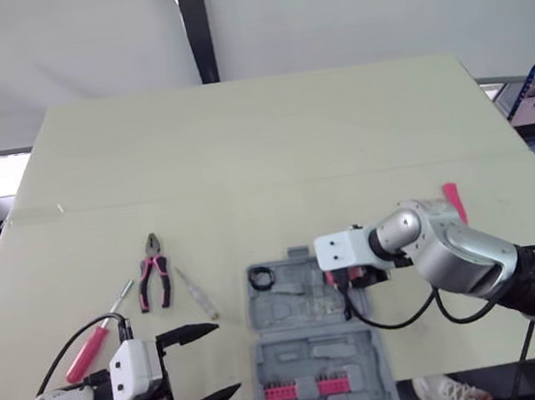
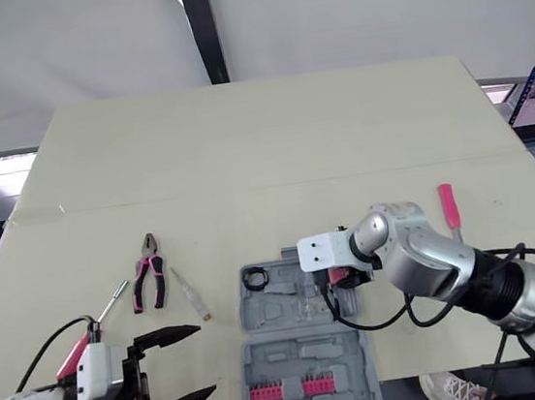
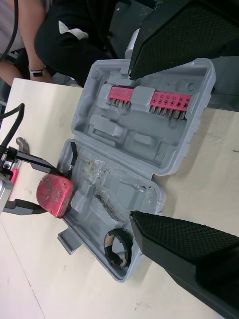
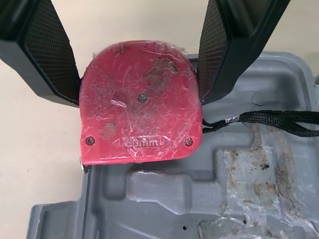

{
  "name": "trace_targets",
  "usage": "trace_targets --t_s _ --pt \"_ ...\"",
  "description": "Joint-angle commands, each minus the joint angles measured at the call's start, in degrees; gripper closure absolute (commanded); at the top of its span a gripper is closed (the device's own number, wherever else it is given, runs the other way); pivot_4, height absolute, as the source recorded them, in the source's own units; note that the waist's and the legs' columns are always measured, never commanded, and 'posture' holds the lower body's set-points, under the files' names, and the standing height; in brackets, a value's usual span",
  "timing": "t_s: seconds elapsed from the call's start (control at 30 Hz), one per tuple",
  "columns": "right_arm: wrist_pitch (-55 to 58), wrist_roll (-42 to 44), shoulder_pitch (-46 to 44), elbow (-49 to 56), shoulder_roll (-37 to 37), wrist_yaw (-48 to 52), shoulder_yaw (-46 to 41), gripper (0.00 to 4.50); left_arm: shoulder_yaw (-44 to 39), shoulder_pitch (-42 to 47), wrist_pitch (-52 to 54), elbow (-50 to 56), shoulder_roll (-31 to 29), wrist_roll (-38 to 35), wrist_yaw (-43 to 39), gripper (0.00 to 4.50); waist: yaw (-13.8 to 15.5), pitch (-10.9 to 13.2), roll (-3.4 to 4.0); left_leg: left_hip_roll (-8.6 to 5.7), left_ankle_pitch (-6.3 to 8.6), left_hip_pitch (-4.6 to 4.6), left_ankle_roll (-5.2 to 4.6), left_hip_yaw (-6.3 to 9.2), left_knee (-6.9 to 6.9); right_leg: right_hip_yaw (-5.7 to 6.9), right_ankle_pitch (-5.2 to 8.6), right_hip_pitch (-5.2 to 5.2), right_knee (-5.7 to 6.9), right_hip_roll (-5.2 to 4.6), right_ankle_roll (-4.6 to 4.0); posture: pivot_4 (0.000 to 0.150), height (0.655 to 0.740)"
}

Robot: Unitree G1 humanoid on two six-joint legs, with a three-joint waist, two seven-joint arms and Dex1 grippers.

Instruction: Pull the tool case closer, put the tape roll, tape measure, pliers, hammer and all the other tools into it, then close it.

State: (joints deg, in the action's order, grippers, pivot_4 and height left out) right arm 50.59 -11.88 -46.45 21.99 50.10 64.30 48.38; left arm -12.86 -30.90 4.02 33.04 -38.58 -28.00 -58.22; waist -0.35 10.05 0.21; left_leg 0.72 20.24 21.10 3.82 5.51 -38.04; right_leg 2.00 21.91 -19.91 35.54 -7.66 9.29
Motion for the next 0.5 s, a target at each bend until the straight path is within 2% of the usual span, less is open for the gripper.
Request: trace_targets --t_s 0.03,0.5 --pt "-1.48 -1.71 -0.53 0.43 -0.31 1.48 -0.94 1.49 0.16 -0.89 -0.96 1.72 0.41 0.0 0.34 0.0 0.02 0.0 0.0 0.0 0.0 0.0 0.0 0.0 0.0 0.0 0.0 0.0 0.0 0.0 0.0 0.15 0.74" --pt "-2.12 -4.21 0.3 -0.2 -1.99 3.48 -1.55 1.49 0.49 -1.11 -0.78 2.07 0.23 -0.03 0.85 0.0 0.01 0.0 0.0 0.0 0.0 0.0 0.0 0.0 0.0 0.0 0.0 0.0 0.0 0.0 0.0 0.15 0.74"
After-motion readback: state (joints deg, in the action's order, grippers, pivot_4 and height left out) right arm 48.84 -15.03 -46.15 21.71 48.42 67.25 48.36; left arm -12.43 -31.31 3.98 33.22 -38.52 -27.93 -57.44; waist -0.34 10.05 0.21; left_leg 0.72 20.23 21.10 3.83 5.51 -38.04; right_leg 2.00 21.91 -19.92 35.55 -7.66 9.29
